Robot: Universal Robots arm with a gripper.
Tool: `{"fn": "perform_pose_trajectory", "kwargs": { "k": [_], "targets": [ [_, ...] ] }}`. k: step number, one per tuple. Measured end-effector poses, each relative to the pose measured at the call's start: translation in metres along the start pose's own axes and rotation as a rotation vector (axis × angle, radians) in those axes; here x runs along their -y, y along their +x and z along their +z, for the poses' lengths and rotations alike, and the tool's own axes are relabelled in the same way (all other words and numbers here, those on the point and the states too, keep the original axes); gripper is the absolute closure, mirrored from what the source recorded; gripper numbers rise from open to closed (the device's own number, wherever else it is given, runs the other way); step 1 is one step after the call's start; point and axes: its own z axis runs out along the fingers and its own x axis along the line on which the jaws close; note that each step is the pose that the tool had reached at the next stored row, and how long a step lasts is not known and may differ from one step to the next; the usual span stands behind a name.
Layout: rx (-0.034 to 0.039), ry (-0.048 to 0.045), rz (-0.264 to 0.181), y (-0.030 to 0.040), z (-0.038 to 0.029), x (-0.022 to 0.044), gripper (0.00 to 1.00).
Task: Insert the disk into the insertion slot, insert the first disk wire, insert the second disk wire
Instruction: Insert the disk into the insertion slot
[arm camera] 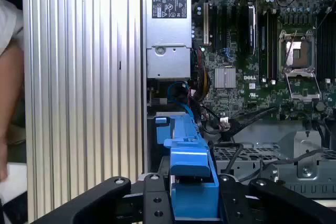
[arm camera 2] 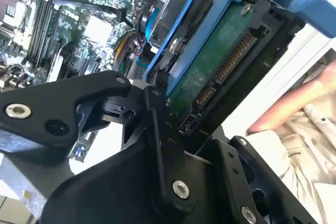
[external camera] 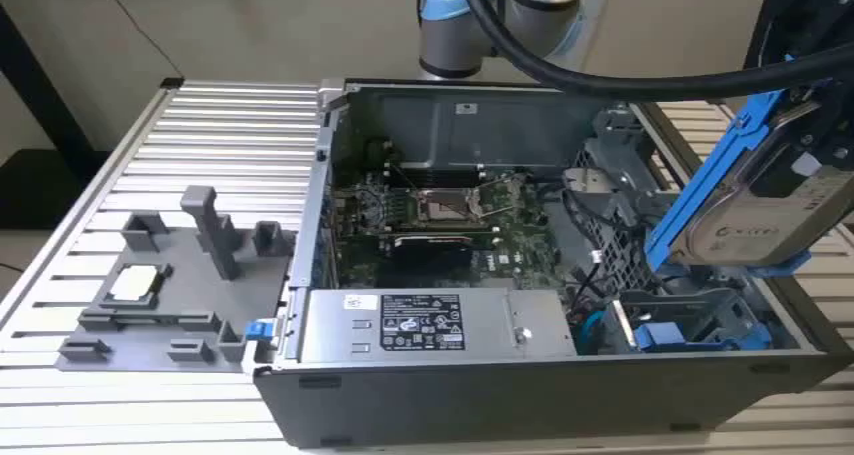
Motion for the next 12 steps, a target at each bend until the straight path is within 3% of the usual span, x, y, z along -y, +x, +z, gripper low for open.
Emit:
{"fn": "perform_pose_trajectory", "kwargs": {
  "k": [12],
  "targets": [
    [0.0000, 0.0000, 0.000, 0.0000, 0.0029, 0.0001, 0.67]
  ]
}}
